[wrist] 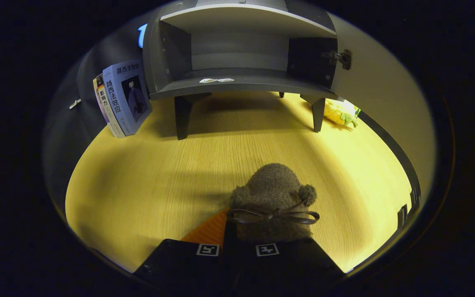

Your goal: Open the shoe cabinet door, grab the shoes and put them into the shoe cabinet, then close the shoe cabinet door.

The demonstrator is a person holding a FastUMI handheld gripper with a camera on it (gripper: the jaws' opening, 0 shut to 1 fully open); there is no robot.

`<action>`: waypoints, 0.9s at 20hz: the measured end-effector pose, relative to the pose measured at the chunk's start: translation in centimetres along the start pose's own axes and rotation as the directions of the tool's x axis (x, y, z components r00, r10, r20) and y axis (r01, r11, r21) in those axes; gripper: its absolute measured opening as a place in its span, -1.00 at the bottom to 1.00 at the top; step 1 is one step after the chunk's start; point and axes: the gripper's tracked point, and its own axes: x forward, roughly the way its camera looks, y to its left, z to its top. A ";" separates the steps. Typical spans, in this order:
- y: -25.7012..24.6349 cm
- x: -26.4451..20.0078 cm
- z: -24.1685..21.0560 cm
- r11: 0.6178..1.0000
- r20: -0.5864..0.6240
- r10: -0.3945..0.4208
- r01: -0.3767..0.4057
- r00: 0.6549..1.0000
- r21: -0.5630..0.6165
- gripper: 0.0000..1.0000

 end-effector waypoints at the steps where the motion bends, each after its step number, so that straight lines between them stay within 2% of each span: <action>1: 0.1 -0.9 0.3 1.000 0.000 0.005 -0.005 1.000 0.002 -0.90; 5: 0.0 -0.6 0.0 1.000 -0.028 0.009 -0.010 1.000 -0.012 -0.90; 8: -0.6 -2.2 1.4 1.000 -0.019 0.007 -0.007 1.000 0.011 -0.90; 11: -1.8 -5.4 4.9 1.000 0.020 -0.014 0.014 1.000 0.003 -0.90; 18: -2.6 -13.9 16.6 0.999 0.181 -0.032 0.028 0.983 0.029 -0.90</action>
